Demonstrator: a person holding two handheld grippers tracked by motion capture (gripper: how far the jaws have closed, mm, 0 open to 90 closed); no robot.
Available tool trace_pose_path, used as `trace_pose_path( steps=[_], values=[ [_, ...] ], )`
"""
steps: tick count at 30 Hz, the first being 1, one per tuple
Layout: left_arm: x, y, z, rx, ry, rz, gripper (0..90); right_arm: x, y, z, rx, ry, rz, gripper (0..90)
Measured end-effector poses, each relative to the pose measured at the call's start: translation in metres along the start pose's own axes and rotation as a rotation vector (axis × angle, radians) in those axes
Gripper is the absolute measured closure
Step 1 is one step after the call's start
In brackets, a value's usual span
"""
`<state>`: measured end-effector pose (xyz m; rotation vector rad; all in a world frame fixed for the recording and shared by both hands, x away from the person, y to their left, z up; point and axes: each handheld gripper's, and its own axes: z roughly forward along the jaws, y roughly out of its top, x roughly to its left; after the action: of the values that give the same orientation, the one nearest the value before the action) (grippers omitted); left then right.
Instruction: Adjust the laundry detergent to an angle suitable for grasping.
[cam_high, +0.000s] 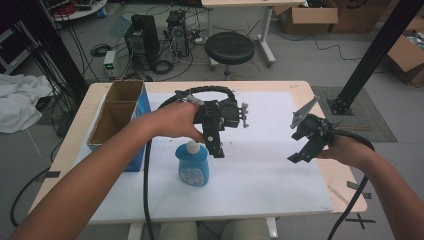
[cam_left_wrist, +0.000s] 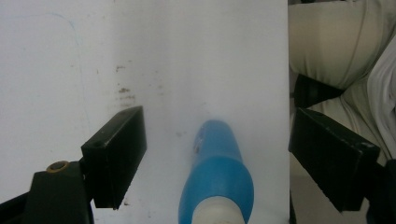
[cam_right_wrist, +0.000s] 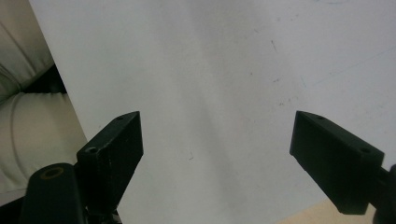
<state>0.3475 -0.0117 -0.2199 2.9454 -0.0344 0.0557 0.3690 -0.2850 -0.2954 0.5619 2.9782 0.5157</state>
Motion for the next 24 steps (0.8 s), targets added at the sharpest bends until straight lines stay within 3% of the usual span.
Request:
trace_pose_path(
  steps=[24],
  values=[
    [0.0008, -0.0021, -0.0032, -0.005, 0.005, -0.014, 19.8, 0.0056, -0.0036, 0.0009, -0.027, 0.008, 0.006, 16.7]
  ],
)
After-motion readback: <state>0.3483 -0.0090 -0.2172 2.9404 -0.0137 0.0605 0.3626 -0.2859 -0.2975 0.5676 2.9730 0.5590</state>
